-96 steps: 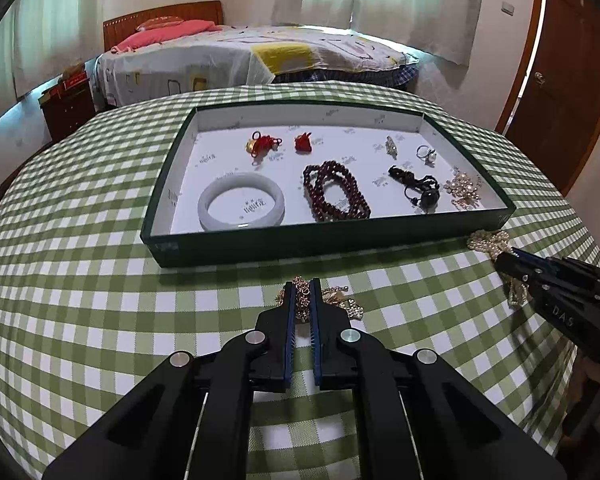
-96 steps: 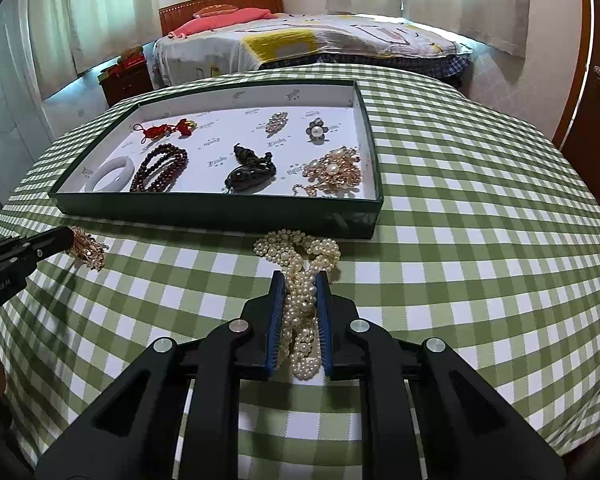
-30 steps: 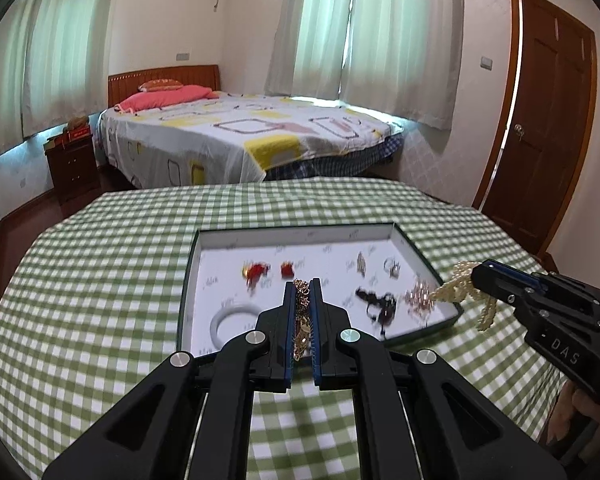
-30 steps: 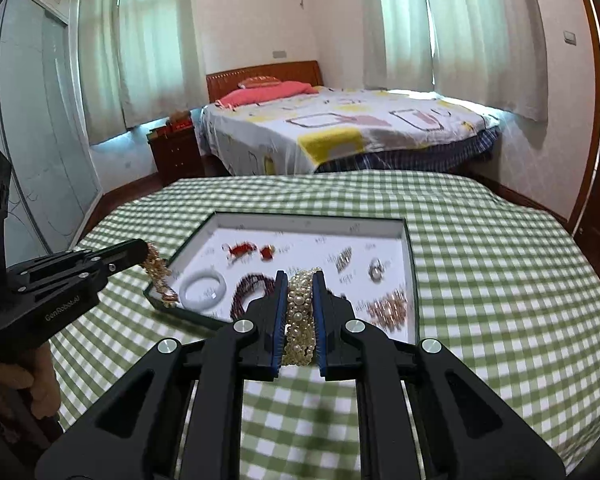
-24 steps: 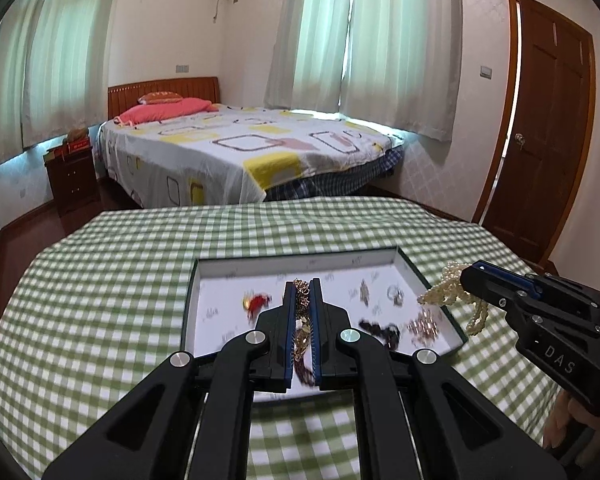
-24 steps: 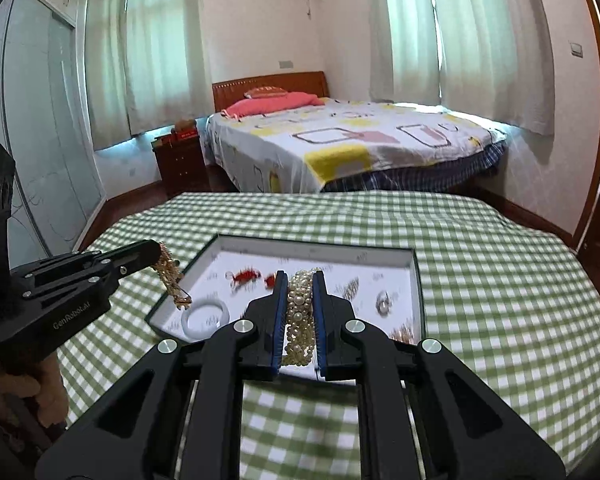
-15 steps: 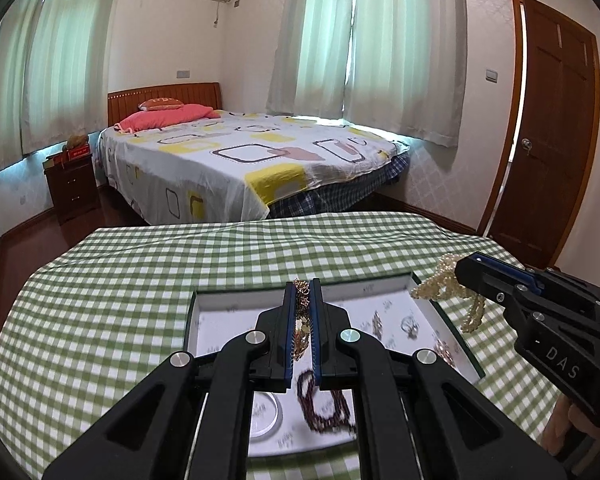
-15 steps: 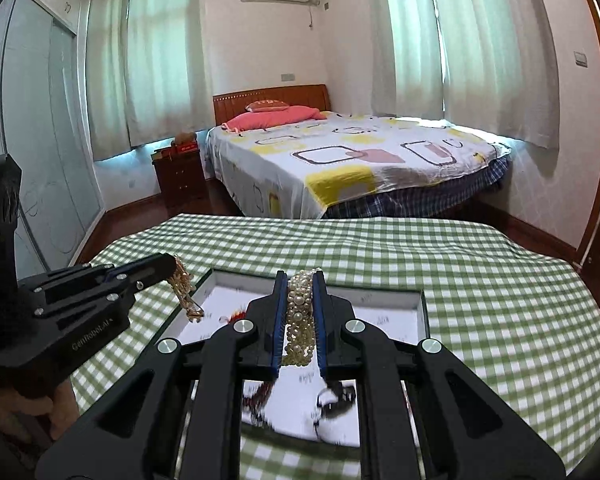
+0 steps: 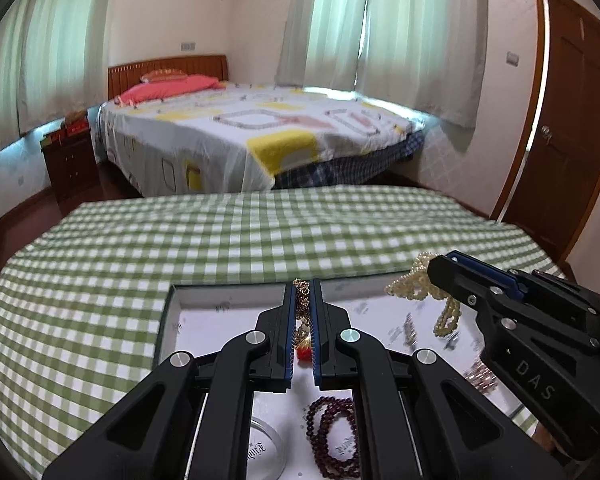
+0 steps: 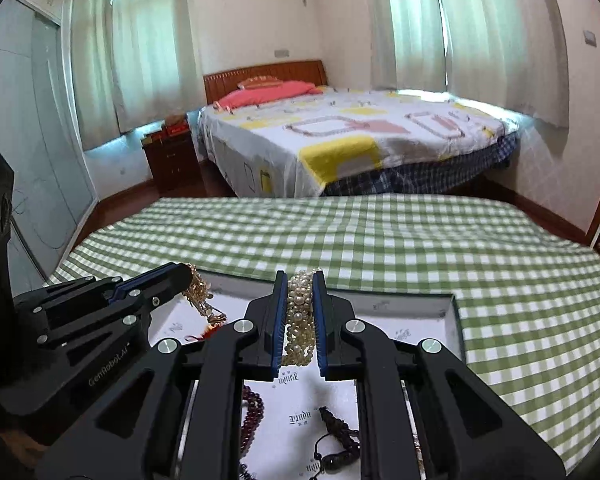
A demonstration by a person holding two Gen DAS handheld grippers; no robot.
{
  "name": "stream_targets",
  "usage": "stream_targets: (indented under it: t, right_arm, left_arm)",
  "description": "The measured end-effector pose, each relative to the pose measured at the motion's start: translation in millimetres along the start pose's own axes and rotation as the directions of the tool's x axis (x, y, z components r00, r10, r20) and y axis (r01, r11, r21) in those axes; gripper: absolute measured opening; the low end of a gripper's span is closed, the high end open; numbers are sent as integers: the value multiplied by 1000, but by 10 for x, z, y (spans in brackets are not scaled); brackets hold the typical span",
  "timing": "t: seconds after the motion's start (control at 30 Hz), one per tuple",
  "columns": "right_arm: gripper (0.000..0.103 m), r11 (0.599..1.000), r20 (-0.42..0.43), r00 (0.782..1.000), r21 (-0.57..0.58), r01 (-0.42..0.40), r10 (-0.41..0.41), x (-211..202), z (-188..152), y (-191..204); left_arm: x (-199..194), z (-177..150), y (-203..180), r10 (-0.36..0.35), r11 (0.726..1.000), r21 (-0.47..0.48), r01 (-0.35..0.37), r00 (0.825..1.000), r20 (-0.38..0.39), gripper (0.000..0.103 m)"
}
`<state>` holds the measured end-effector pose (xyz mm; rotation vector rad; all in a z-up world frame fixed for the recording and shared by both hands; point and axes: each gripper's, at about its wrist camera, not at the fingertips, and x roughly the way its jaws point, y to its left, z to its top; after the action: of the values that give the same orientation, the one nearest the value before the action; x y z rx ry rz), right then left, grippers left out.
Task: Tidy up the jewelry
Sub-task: 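Open the left tool to drop the chain while the right tool releases the pearls in the tray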
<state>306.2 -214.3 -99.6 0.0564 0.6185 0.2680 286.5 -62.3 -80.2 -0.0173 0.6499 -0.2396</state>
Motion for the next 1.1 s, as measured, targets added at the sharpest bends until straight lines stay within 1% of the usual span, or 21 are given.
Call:
stream_targets:
  t: [0.13,0.27,0.43,0.63,0.73,0.83,0.9,0.97,1.0,1.03,1.1]
  right_arm:
    - [13,1000,-61,998,8,7,-6,228,-109,-31]
    - [13,1000,-115,993,10,17,-15,387,-190,-36]
    - [13,1000,-169,985,14,26,-23,513,-272,-44]
    - [13,999,-207,978,11,32,-29,609,-324,-32]
    - [14,999,-213,977,18,39,-34,624,-324,-49]
    - [16,999,-226,974,23,35,-29,631,-317,-63]
    - [29,999,-221,975,23,38,-32,624,-310,-69]
    - [34,999,-215,976,17,40,-35,607,-310,-62]
    - [38,999,-213,976,16,41,-36,603,-309,-59]
    - [39,999,-211,977,16,42,-37,597,-311,-60]
    - [44,998,-199,979,15,53,-49,561,-306,-65]
  left_arm:
    - [197,-146,34,15,1000,-1,-16,998,-65,7]
    - [343,-255,96,34,999,-20,-37,992,-125,7]
    - [413,-322,98,53,998,-18,-57,985,-163,7]
    - [495,-386,96,53,998,-22,-58,978,-200,7]
    - [527,-411,90,51,998,-20,-56,977,-209,7]
    - [556,-429,95,42,999,-22,-49,973,-226,7]
    - [567,-439,98,44,998,-23,-51,972,-233,8]
    - [573,-450,97,46,998,-20,-52,970,-239,11]
    - [578,-448,102,48,998,-19,-54,969,-241,16]
    - [583,-448,103,54,998,-18,-60,969,-243,27]
    - [568,-450,118,73,996,-22,-81,969,-237,39]
